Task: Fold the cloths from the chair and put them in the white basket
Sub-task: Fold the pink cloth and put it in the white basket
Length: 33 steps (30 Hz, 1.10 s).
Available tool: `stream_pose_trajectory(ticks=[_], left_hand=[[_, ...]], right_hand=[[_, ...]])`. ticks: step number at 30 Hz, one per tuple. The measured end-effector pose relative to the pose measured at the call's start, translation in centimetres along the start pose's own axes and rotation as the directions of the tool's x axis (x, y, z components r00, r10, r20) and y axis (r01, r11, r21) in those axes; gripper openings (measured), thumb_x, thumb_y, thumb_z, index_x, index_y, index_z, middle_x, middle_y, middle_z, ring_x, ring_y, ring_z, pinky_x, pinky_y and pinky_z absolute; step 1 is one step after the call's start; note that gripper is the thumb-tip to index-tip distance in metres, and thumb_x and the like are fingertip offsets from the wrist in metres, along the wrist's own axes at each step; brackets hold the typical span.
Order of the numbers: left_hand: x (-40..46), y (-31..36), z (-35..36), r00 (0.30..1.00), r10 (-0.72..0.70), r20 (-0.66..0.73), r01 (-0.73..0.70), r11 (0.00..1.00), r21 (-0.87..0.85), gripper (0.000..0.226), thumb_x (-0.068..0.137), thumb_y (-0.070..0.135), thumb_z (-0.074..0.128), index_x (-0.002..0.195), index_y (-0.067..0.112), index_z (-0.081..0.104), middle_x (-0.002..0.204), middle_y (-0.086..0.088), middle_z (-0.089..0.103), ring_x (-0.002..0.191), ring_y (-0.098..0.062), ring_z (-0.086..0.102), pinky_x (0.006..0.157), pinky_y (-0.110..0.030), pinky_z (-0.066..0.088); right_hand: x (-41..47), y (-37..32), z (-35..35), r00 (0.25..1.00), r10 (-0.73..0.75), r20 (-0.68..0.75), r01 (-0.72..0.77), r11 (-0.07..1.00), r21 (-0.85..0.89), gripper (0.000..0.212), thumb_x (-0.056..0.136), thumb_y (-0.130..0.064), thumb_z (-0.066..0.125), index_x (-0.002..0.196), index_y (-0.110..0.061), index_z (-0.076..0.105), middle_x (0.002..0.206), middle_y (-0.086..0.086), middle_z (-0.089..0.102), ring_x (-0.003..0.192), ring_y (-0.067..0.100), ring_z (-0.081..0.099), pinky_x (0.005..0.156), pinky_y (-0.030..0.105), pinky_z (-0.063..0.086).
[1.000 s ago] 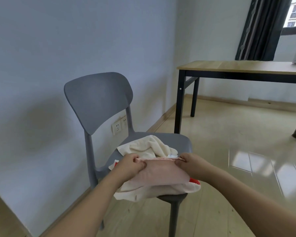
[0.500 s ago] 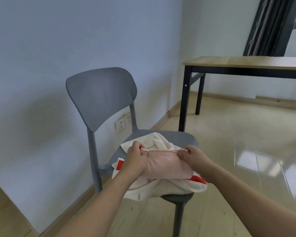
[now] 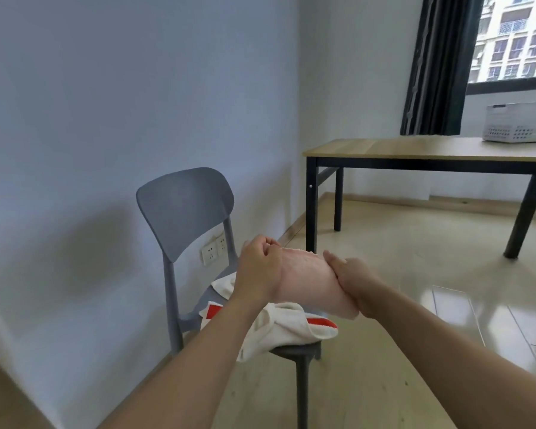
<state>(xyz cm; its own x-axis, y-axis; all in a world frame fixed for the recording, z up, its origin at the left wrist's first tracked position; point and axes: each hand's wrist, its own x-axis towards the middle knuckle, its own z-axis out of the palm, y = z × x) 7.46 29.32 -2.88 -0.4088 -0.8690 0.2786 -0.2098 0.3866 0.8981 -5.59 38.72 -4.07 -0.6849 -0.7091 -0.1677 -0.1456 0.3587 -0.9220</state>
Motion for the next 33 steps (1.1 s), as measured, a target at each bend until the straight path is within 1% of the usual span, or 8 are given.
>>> stream_pose_trajectory(ticks=[1,4,8,14,22,25,28,33], left_hand=[[-0.2,0.1,0.1,1.0,-0.001,-0.002,0.001,0.999,0.043,0.013,0.093,0.023,0.044,0.092,0.02,0.056,0.105,-0.003,0.059,0.087,-0.012,0.055,0.062,-0.022,0.039],[-0.6,0.0,0.3,1.0,0.012,0.012,-0.014,0.986,0.163,0.024,0.094,0.042,0.05,0.095,0.019,0.053,0.094,0.003,0.057,0.084,-0.01,0.053,0.06,-0.021,0.036],[-0.9,-0.2,0.7,0.991,0.107,-0.082,-0.089,0.976,0.199,0.021,0.098,0.028,0.051,0.081,0.015,0.051,0.079,0.004,0.055,0.076,-0.01,0.05,0.058,-0.015,0.033],[-0.6,-0.4,1.3,0.983,0.156,-0.1,-0.133,0.97,0.204,0.018,0.1,0.024,0.047,0.098,0.011,0.058,0.091,0.004,0.057,0.083,-0.009,0.052,0.07,-0.016,0.037],[7.8,-5.2,4.5,0.996,0.066,-0.065,-0.044,0.956,0.288,0.021,0.1,0.013,0.04,0.097,0.008,0.06,0.094,0.001,0.059,0.085,-0.011,0.052,0.061,-0.014,0.034],[12.6,-9.0,7.3,0.999,-0.032,-0.02,0.037,0.938,0.345,0.02,0.097,0.009,0.036,0.091,0.013,0.055,0.097,-0.003,0.059,0.083,-0.016,0.052,0.063,-0.025,0.035],[16.5,-11.1,10.0,0.993,-0.108,0.045,0.082,0.916,0.393,0.018,0.091,0.007,0.035,0.088,0.013,0.051,0.096,-0.003,0.056,0.082,-0.019,0.052,0.058,-0.025,0.034],[21.9,-4.1,10.7,0.989,-0.059,0.136,-0.016,0.868,0.496,0.019,0.091,0.004,0.035,0.095,0.01,0.053,0.096,0.0,0.051,0.083,-0.018,0.05,0.068,-0.025,0.037]], right_hand=[[-0.3,0.0,-0.2,0.999,-0.043,-0.029,0.043,0.999,0.0,0.048,0.097,-0.05,0.038,0.086,-0.01,0.062,0.083,0.011,0.065,0.074,0.022,0.061,0.07,0.035,0.049],[-0.9,0.0,-0.8,0.977,-0.141,-0.16,0.143,0.99,0.003,0.046,0.095,-0.049,0.045,0.081,-0.009,0.062,0.079,0.011,0.066,0.075,0.025,0.062,0.072,0.037,0.05],[-1.0,0.2,-1.2,0.927,-0.23,-0.294,0.235,0.972,-0.019,0.043,0.093,-0.049,0.048,0.077,-0.012,0.062,0.079,0.008,0.065,0.078,0.026,0.061,0.074,0.037,0.048],[0.1,0.3,-1.1,0.918,-0.244,-0.313,0.258,0.966,0.005,0.042,0.094,-0.047,0.048,0.076,-0.012,0.063,0.079,0.007,0.064,0.076,0.024,0.059,0.074,0.038,0.047],[11.0,1.1,1.0,0.964,-0.132,-0.231,0.142,0.99,0.025,0.032,0.095,-0.034,0.046,0.076,-0.011,0.055,0.073,0.007,0.056,0.07,0.023,0.052,0.065,0.032,0.04],[17.5,3.1,2.6,0.976,-0.028,-0.216,0.051,0.993,0.104,0.034,0.092,-0.032,0.049,0.067,-0.011,0.044,0.066,0.007,0.046,0.066,0.023,0.045,0.063,0.032,0.035],[22.4,3.3,3.0,0.972,0.096,-0.216,-0.048,0.974,0.22,0.038,0.091,-0.036,0.052,0.063,-0.015,0.038,0.061,0.006,0.037,0.062,0.021,0.038,0.062,0.03,0.033],[25.2,-3.2,-1.6,0.935,0.231,-0.269,-0.164,0.954,0.249,0.045,0.09,-0.033,0.055,0.055,-0.016,0.032,0.055,0.002,0.031,0.055,0.02,0.03,0.057,0.029,0.027]])
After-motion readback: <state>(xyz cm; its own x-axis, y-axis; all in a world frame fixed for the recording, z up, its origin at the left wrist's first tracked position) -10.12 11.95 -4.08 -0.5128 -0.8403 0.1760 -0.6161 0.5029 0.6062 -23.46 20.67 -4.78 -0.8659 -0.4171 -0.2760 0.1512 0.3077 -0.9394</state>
